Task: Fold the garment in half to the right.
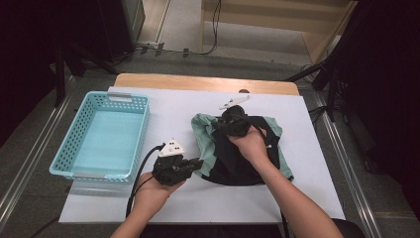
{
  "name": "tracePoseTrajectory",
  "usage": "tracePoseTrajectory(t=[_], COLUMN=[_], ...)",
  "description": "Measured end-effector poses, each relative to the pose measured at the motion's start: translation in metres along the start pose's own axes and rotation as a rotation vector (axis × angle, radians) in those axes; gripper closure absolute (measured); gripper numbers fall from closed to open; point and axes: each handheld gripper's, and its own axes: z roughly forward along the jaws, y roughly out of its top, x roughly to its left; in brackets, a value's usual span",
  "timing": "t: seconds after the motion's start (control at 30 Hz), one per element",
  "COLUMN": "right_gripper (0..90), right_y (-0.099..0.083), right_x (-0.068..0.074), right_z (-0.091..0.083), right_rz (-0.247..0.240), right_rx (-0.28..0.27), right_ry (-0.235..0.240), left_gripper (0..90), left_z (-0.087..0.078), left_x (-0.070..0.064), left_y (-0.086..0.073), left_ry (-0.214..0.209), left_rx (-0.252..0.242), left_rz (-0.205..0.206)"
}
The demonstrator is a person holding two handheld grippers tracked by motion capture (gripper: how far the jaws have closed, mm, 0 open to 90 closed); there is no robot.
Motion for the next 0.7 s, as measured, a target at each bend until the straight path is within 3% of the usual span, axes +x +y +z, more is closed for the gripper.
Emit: tracePoseTrajectory(t=[0.7], right_gripper=[76.8], right_y=[0.000], right_x=[-0.017], right_z=[-0.034], right_rz=[0.073], right_rx=[-0.085], right_ry=[0.038], left_gripper=[85.8], left_z=[0.017], left_x=[-0.028], left_y=[0.034], left_ry=[-0.082], left_rx=[0.004], left_rz=[0.073])
